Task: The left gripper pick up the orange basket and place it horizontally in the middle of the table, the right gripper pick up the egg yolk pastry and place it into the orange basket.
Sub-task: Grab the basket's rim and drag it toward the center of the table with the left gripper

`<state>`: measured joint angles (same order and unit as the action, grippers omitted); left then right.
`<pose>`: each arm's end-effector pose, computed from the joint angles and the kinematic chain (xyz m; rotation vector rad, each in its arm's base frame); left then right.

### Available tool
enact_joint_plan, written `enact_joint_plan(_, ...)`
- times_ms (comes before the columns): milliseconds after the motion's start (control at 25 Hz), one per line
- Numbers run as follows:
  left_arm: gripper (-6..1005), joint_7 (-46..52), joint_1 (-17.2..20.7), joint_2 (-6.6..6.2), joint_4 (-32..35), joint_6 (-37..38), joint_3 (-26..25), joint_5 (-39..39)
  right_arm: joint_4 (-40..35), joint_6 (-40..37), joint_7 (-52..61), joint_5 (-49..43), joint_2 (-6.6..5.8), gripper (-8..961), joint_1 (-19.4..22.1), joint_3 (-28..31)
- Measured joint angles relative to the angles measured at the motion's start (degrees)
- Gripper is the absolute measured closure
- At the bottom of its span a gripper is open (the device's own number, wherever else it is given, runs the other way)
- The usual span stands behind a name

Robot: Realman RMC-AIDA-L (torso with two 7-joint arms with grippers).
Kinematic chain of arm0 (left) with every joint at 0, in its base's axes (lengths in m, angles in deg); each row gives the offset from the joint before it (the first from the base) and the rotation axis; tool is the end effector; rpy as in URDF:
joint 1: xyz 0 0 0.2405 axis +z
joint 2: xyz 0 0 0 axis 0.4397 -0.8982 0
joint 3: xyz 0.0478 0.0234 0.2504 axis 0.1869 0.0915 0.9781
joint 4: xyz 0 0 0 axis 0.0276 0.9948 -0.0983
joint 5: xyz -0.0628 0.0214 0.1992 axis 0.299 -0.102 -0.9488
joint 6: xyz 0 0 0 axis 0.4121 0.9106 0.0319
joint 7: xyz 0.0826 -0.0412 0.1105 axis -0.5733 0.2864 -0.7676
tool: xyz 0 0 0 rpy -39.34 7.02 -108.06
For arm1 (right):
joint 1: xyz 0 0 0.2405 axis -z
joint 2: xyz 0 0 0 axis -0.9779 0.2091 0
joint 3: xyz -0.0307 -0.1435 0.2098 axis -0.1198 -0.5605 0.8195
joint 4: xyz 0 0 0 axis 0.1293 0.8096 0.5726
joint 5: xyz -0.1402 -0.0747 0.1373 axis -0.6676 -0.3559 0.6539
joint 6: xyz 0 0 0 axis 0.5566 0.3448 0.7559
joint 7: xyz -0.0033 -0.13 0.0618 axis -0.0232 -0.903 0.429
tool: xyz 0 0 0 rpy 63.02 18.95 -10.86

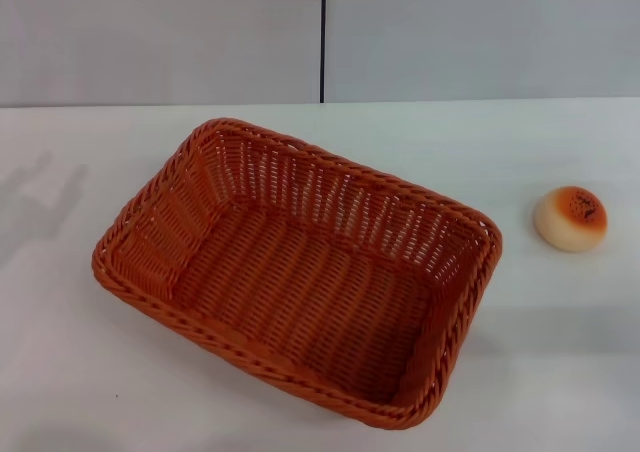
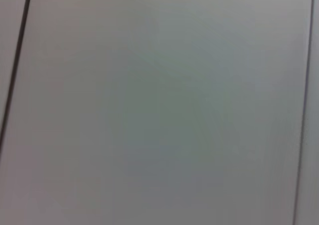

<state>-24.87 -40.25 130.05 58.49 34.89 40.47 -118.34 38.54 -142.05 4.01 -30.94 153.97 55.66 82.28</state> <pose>-0.3615 0.2560 0.0883 -1.8693 -0.5547 -0.9475 0.3386 0.2875 0.0369 -1.3391 0.4266 0.9226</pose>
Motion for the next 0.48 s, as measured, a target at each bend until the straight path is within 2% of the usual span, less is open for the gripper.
enact_joint_plan(80, 477, 7.47, -0.42, -0.02, 6.61, -1.21, 3.32, -0.66, 0.00, 0.08, 0.09, 0.05, 0.00, 453, 0.07, 0.00)
enact_joint_plan(120, 477, 15.77, -0.49, -0.02, 14.40, -2.85, 7.79, -2.06, -0.01, 0.09, 0.14, 0.06, 0.00, 453, 0.10, 0.00)
enact_joint_plan(160, 477, 20.21, -0.50, -0.01, 18.34, -3.69, 10.05, -2.95, -0.01, 0.09, 0.19, 0.07, 0.00, 453, 0.11, 0.00)
enact_joint_plan(200, 476, 20.21, -0.50, -0.01, 18.34, -3.69, 10.05, -2.95, -0.01, 0.10, 0.22, 0.07, 0.00, 453, 0.12, 0.00)
enact_joint_plan(320, 476, 29.44, -0.62, -0.01, 28.04, -4.93, 14.86, -7.01, -0.01, 0.10, 0.26, 0.10, 0.00, 453, 0.05, 0.00)
enact_joint_plan(400, 475, 29.44, -0.62, -0.01, 28.04, -4.93, 14.86, -7.01, 0.00, 0.10, 0.28, 0.11, 0.00, 453, -0.06, 0.00)
enact_joint_plan(440, 475, 34.07, -0.81, -0.01, 33.35, -4.90, 16.79, -9.78, -0.01, 0.10, 0.28, 0.12, 0.00, 453, -0.10, 0.00)
enact_joint_plan(480, 471, 34.07, -0.81, -0.01, 33.35, -4.90, 16.79, -9.78, 0.00, 0.10, 0.29, 0.13, 0.00, 453, -0.15, 0.00)
